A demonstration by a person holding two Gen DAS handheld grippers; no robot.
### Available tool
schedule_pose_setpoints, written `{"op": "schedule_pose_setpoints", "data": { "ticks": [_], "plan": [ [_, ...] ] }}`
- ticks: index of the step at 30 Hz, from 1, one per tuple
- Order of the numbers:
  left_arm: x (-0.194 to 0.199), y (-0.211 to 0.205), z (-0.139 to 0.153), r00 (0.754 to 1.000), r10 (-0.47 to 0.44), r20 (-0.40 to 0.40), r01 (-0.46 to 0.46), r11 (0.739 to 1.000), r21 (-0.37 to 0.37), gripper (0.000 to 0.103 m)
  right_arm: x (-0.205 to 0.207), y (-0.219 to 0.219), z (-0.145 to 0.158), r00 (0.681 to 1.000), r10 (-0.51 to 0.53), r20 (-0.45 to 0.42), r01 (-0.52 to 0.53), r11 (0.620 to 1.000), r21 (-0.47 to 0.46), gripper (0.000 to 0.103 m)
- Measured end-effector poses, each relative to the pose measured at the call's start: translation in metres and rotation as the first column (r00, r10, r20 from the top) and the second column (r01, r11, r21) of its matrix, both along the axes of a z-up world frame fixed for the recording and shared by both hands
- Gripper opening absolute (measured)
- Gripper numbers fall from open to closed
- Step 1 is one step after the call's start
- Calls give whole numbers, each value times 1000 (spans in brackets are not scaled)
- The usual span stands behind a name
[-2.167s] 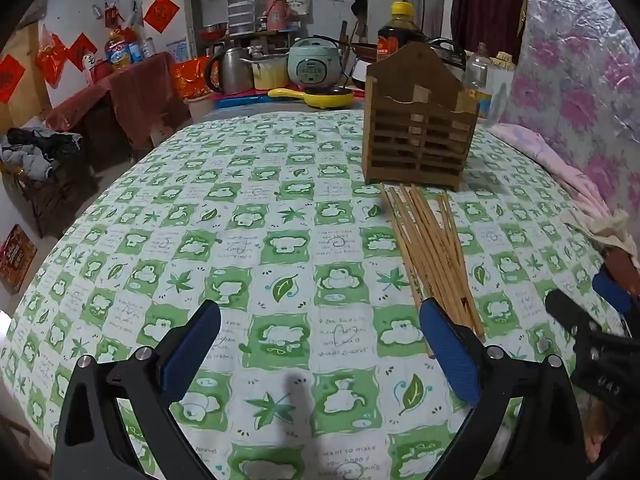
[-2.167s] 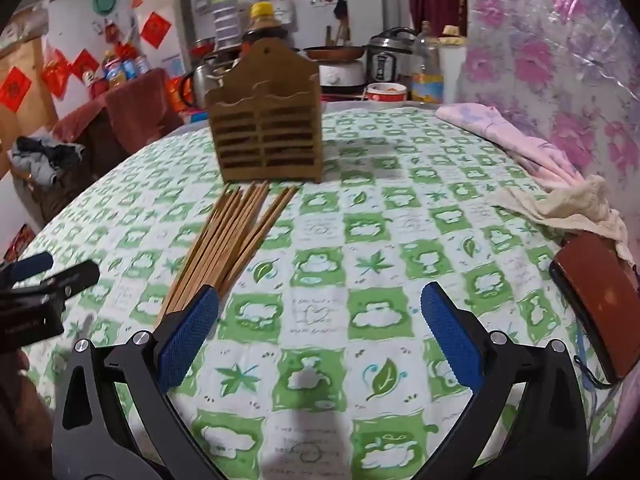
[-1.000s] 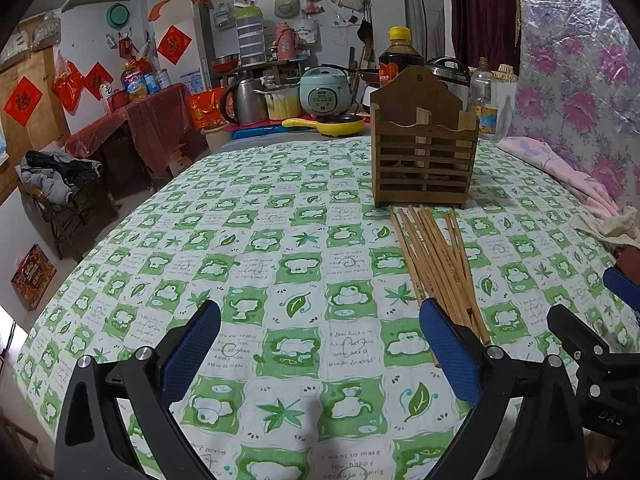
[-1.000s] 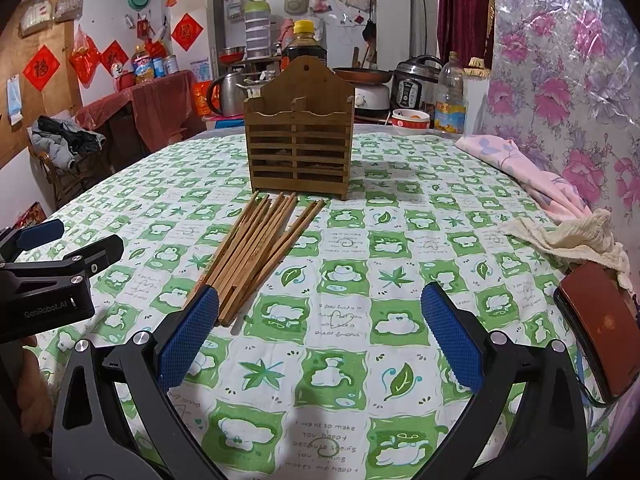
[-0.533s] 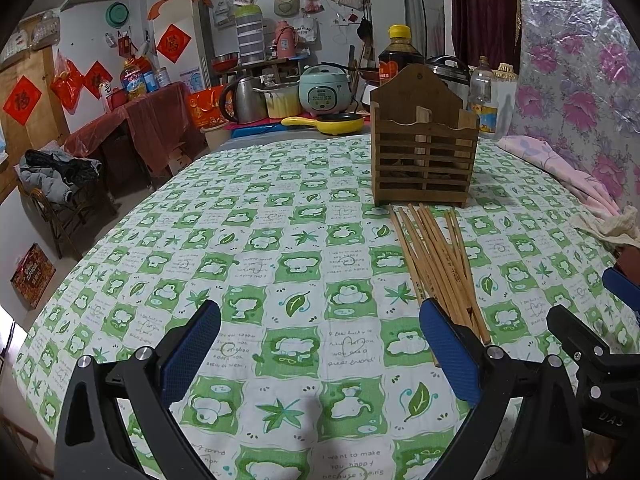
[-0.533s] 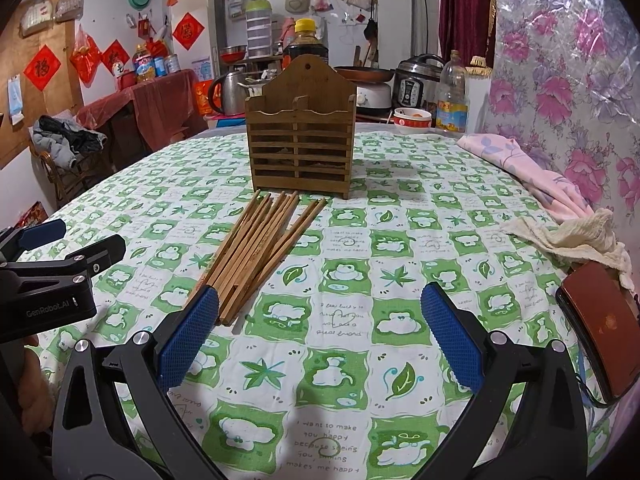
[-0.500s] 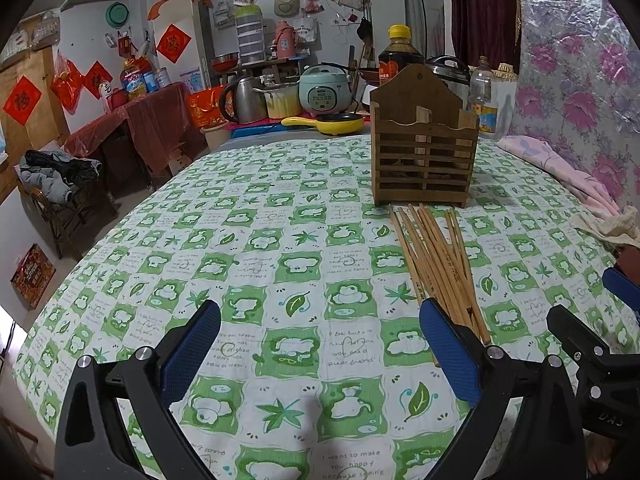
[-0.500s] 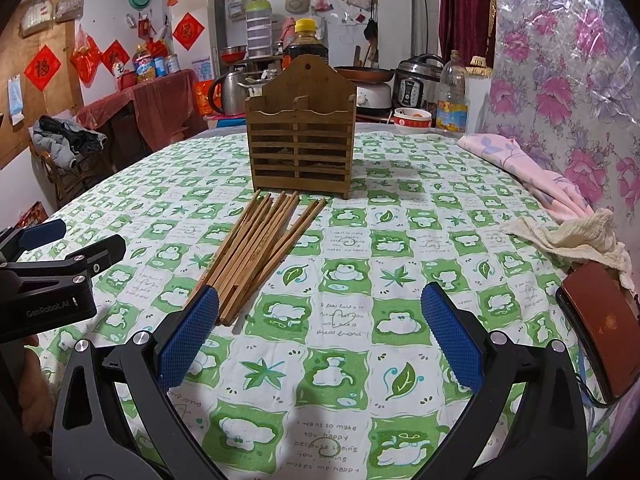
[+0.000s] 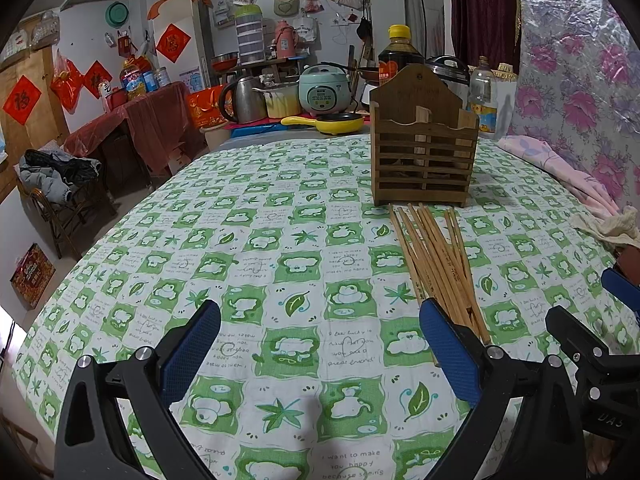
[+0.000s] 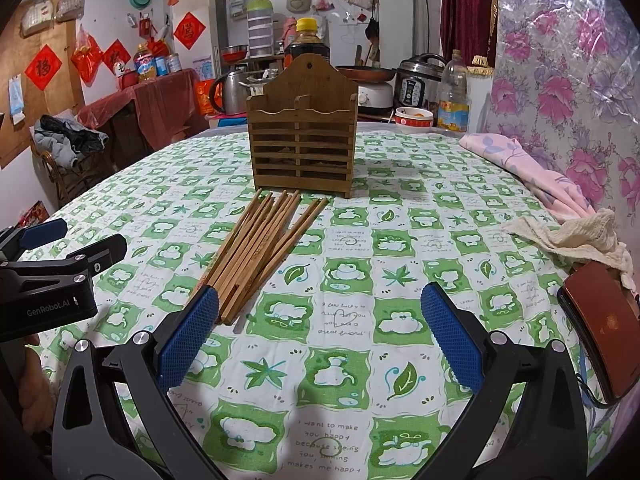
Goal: Organize utensils
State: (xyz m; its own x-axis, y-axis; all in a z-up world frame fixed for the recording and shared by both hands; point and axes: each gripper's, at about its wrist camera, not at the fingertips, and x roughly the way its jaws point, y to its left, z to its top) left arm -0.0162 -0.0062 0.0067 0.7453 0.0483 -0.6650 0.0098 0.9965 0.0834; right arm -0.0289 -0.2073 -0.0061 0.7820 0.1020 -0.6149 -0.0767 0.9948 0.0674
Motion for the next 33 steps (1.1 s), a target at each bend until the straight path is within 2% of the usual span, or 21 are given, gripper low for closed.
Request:
{"op": "schedule_pose_setpoints", "data": {
  "ticks": [33],
  "plan": [
    [1, -1, -2, 1000, -5, -11, 5, 1000, -3, 98, 1, 0, -1, 1000, 4, -5, -4, 1000, -1, 97]
  ]
}}
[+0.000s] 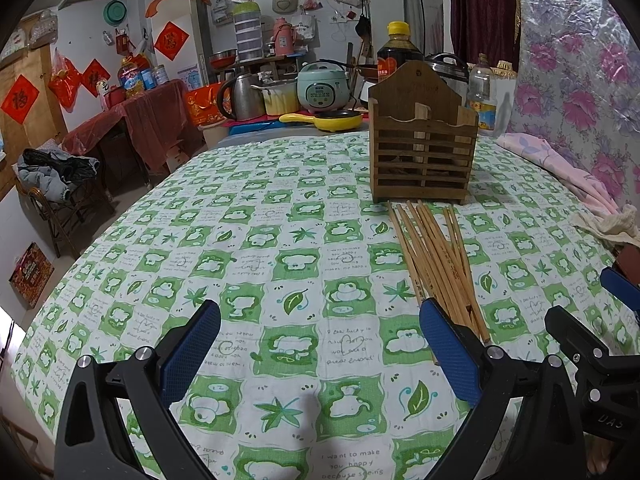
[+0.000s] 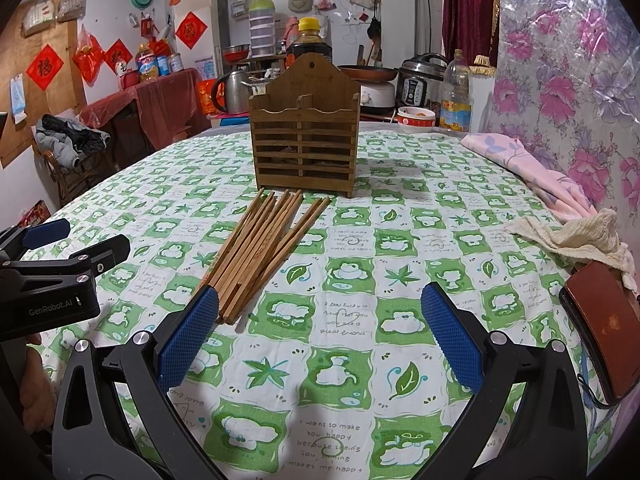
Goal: Organize utensils
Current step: 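Lower the left gripper onto one bamboo chopstick and close while the right gripper grasps another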
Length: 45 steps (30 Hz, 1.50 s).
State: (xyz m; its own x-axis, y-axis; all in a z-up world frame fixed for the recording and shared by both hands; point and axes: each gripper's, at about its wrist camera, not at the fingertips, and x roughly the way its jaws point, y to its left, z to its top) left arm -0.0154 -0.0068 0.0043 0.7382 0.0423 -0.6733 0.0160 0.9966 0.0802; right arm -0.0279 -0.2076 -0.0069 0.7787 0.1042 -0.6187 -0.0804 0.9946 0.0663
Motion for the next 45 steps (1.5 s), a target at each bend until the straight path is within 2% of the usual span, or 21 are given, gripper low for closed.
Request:
{"op": "schedule_pose_setpoints", "data": {
  "ticks": [3, 6, 9, 12, 16, 20, 23, 24, 26, 28, 31, 33, 36, 41, 43, 45],
  "plan": [
    [6, 0, -5, 999, -23, -45, 22, 1000, -18, 98, 1, 2, -1, 1000, 5, -8, -5, 1000, 7, 97],
    [17, 5, -12, 991, -50, -124, 42, 997, -66, 98, 3, -3, -2, 1000, -1, -24, 2, 999, 33, 97],
    [30, 11, -24, 969, -99, -225, 65, 986, -151, 98, 6, -18, -3, 999, -36, -41, 40, 995, 94, 97],
    [37, 14, -31, 951, -130, -281, 75, 977, -200, 97, 10, -35, -5, 995, -76, -65, 86, 982, 169, 97],
    [46, -4, -37, 926, -173, -336, 125, 979, -160, 97, 16, -55, -11, 986, -133, -104, 155, 955, 253, 97],
    [52, -27, -33, 921, -214, -326, 184, 976, -119, 97, 18, -63, -14, 982, -148, -119, 178, 938, 297, 97],
    [66, -43, -41, 897, -235, -375, 212, 972, -102, 98, 19, -63, -15, 981, -150, -122, 181, 936, 302, 97],
    [71, -46, -47, 887, -232, -399, 212, 973, -94, 98, 19, -63, -15, 981, -149, -122, 180, 937, 300, 97],
    [81, -40, -52, 871, -234, -431, 193, 971, -138, 99, 19, -64, -15, 982, -148, -120, 178, 937, 301, 97],
    [88, -22, -55, 871, -197, -450, 132, 976, -173, 98, 19, -64, -15, 982, -148, -121, 179, 936, 302, 97],
    [93, 7, -51, 884, -153, -441, 49, 970, -239, 97, 20, -63, -16, 981, -144, -126, 177, 937, 303, 97],
    [95, 16, -50, 891, -125, -436, 17, 970, -244, 97, 21, -62, -16, 982, -140, -131, 173, 938, 299, 97],
    [95, 15, -48, 892, -119, -435, 17, 973, -230, 97, 24, -57, -17, 982, -115, -149, 153, 949, 277, 97],
    [92, 17, -45, 901, -109, -421, 11, 974, -228, 97, 42, -16, -25, 971, 19, -237, 6, 995, 103, 97],
    [97, 25, -49, 898, -93, -431, -17, 970, -244, 97, 46, 4, -26, 969, 61, -241, -59, 998, 18, 97],
    [98, 30, -48, 899, -86, -430, -31, 965, -259, 97, 52, 22, -28, 962, 102, -253, -111, 994, -23, 96]
  ]
}}
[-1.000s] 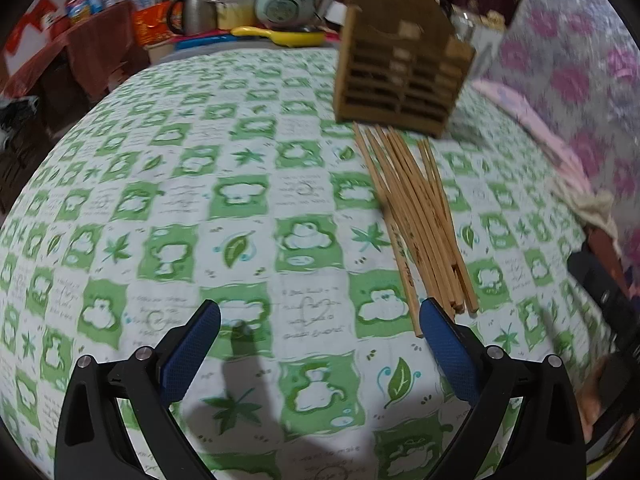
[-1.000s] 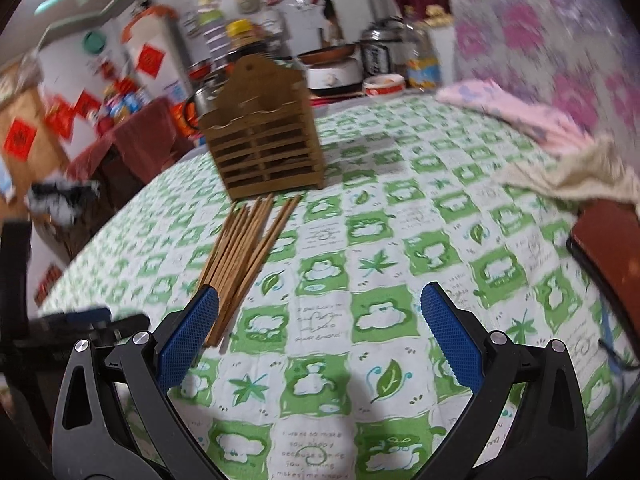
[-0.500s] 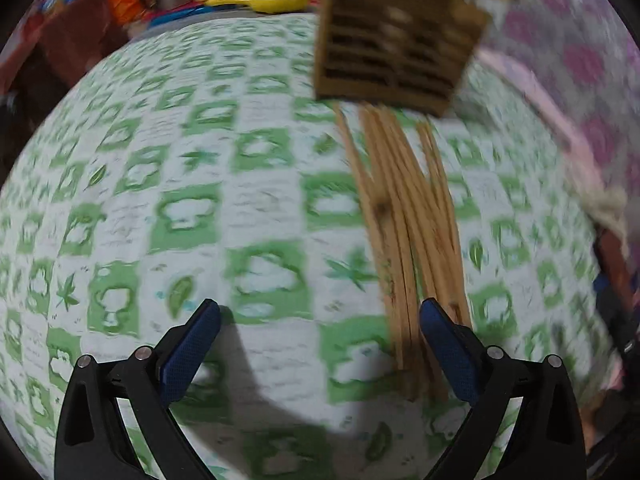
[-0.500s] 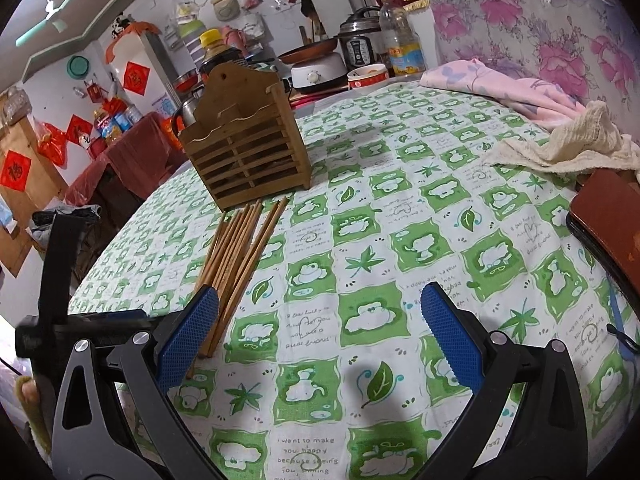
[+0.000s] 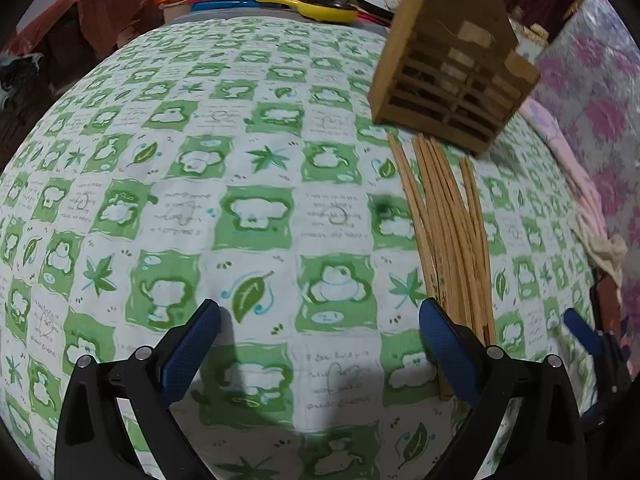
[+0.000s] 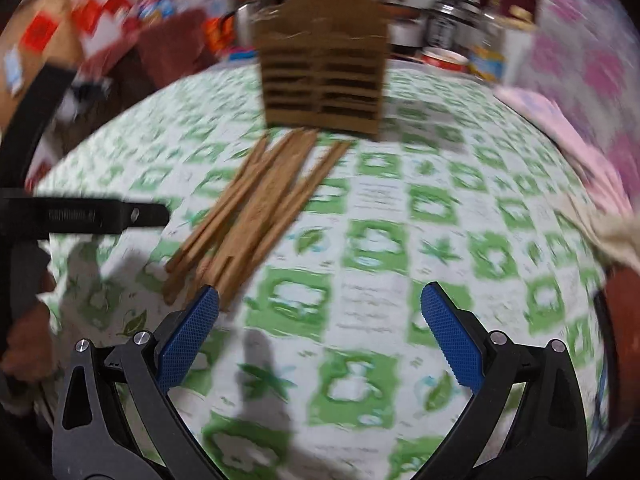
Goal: Organize utensils
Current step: 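Lower the left gripper onto one bamboo chopstick and close while the right gripper grasps another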
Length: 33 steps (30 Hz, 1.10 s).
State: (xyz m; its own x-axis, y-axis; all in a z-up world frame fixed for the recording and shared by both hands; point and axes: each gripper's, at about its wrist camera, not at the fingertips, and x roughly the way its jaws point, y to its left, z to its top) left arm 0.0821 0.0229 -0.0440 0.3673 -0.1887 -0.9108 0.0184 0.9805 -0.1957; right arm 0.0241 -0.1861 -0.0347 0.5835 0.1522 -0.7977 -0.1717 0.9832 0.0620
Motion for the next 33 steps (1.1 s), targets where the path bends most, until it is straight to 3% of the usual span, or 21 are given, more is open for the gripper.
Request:
{"op": "schedule_pose_setpoints", "data": {
  "ticks": [6, 10, 16, 20, 23, 27, 33],
  "plan": [
    [0, -7, -3, 1000, -17, 5, 17, 998, 61, 97, 17, 21, -9, 997, 49, -59, -50, 999, -17, 85],
    [-1, -10, -4, 1000, -26, 5, 26, 996, 86, 97, 20, -28, -11, 990, -110, -86, 115, 992, 50, 76],
    [-2, -8, -2, 1000, -19, 10, 19, 998, 59, 97, 16, -79, -12, 973, -209, -100, 224, 957, 186, 62],
    [-4, -7, 0, 999, -34, 18, 34, 999, -5, 97, 11, -70, -5, 982, -187, -37, 190, 967, 166, 62],
    [-8, -17, 1, 995, -94, 20, 95, 995, -36, 97, 7, -68, -2, 983, -182, -9, 181, 970, 161, 64],
    [-15, -37, 0, 984, -178, 30, 178, 984, 10, 97, 11, -79, -4, 977, -210, -39, 214, 954, 209, 67],
    [-11, -40, -6, 985, -172, 12, 170, 983, 68, 97, 13, -87, -6, 971, -231, -57, 238, 938, 252, 69]
  ]
}}
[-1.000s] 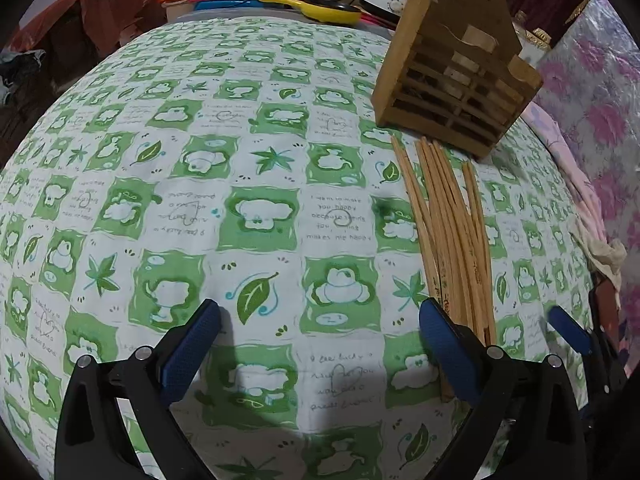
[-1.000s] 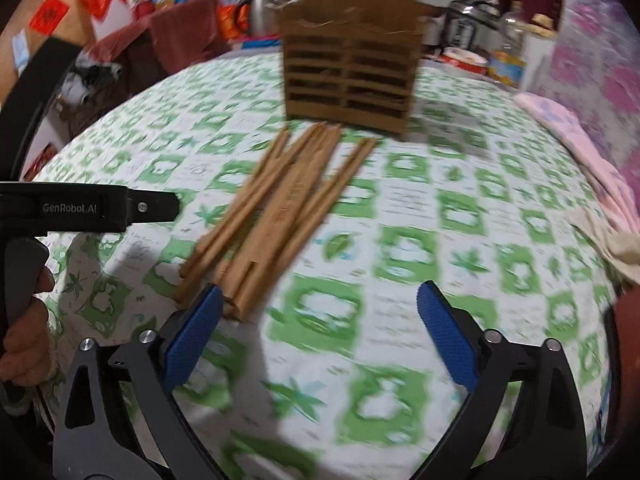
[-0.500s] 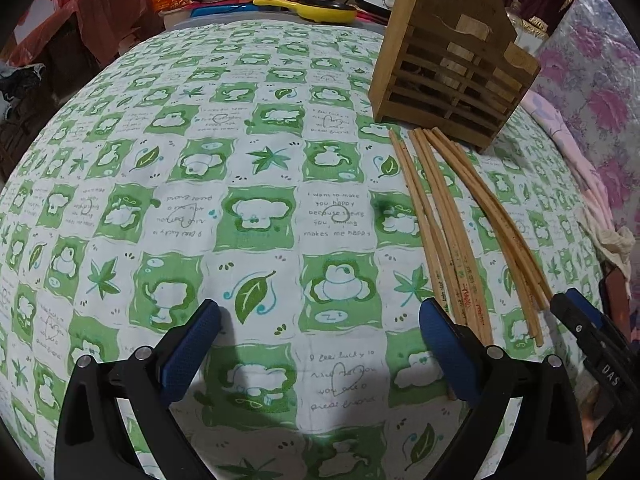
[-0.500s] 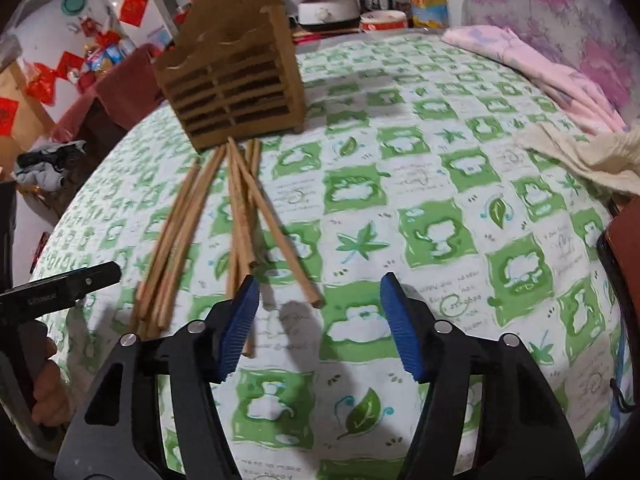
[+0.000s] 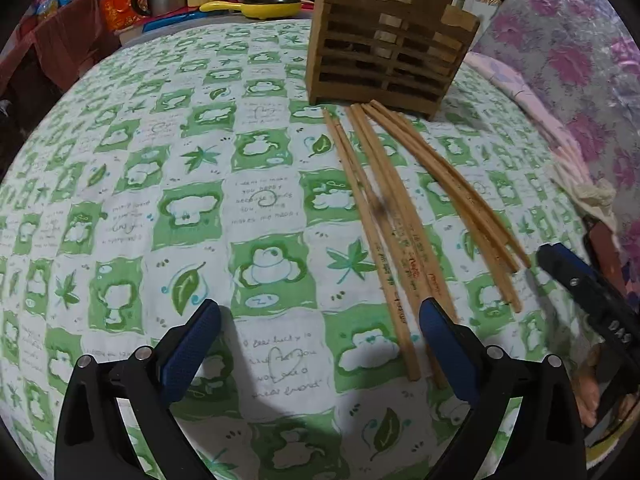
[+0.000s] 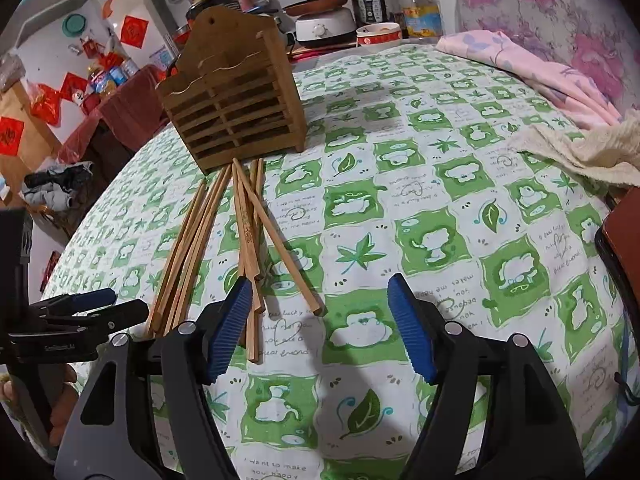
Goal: Organize utensils
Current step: 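Lower the left gripper onto one bamboo chopstick and close while the right gripper grasps another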
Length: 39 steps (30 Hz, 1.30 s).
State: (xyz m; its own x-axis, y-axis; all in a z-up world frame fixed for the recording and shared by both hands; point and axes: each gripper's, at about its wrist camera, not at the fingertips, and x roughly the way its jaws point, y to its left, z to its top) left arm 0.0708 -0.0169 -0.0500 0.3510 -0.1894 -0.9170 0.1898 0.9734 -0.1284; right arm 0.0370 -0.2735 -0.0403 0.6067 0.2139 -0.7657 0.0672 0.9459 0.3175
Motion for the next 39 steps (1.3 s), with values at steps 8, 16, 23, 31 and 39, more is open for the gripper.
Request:
{"op": "schedule_pose_setpoints", "data": {
  "ticks": [8, 16, 23, 31, 39],
  "plan": [
    [2, 18, 5, 999, 50, 8, -49, 998, -49, 97, -2, 0, 0, 1000, -1, 3, 1, 1000, 6, 69],
    [-4, -14, -6, 999, -47, 7, 46, 991, 129, 97, -2, 1, 0, 1000, -1, 3, 1, 1000, 4, 69],
    [6, 32, -3, 997, 75, 6, -75, 991, 114, 97, -3, 2, 2, 1000, 5, 15, -5, 1000, 2, 69],
    [-3, 32, 4, 999, 35, 31, -37, 997, 65, 90, -16, 17, 6, 992, 120, 37, -119, 992, -36, 36],
    [-17, 12, 4, 997, -53, 61, 48, 995, 87, 60, -21, 13, -2, 983, 181, -23, -183, 977, -109, 25]
  ]
}}
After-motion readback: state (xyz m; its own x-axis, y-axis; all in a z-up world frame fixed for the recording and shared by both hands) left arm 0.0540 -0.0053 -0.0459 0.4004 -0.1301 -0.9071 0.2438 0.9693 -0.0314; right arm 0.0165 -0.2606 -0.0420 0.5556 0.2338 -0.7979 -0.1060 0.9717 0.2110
